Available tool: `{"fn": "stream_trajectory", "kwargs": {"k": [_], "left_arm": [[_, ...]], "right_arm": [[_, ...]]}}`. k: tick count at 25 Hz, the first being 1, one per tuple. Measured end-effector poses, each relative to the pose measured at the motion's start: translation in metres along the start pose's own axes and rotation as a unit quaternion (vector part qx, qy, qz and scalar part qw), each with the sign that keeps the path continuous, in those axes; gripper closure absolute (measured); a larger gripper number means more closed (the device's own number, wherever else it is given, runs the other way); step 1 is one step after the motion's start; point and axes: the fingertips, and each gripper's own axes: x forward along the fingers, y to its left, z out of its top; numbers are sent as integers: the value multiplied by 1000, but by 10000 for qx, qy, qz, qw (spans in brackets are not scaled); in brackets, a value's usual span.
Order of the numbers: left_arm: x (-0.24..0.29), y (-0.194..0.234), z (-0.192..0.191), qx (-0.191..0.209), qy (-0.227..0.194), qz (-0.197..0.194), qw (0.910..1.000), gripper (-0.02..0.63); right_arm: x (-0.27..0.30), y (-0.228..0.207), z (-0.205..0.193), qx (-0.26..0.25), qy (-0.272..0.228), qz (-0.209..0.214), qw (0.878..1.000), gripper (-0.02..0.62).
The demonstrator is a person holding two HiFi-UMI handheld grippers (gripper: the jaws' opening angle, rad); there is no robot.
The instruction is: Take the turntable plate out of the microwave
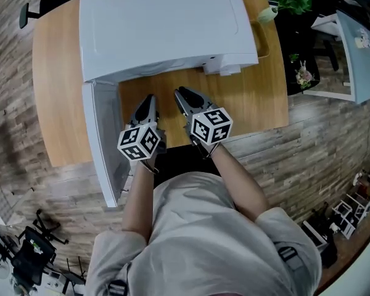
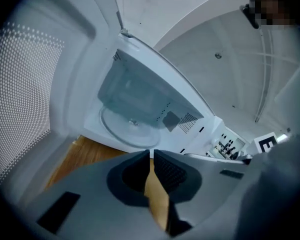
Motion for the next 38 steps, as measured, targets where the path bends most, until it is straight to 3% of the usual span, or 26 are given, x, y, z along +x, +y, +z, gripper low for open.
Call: {"fn": "stream_trajectory", "kwargs": {"k": [15, 29, 38], "left_arm": [[-8, 40, -10, -104, 88, 798, 9967, 571], [-31, 49, -21, -254, 106, 1012, 9945, 572], [-30, 49, -21, -213, 141, 986, 9948, 572]], "right_arm": [[77, 4, -26, 1379, 589, 568, 9871, 501], [115, 10, -26, 3076, 480, 689, 9478, 461], [118, 3, -31, 3863, 335, 520, 9203, 522]]}}
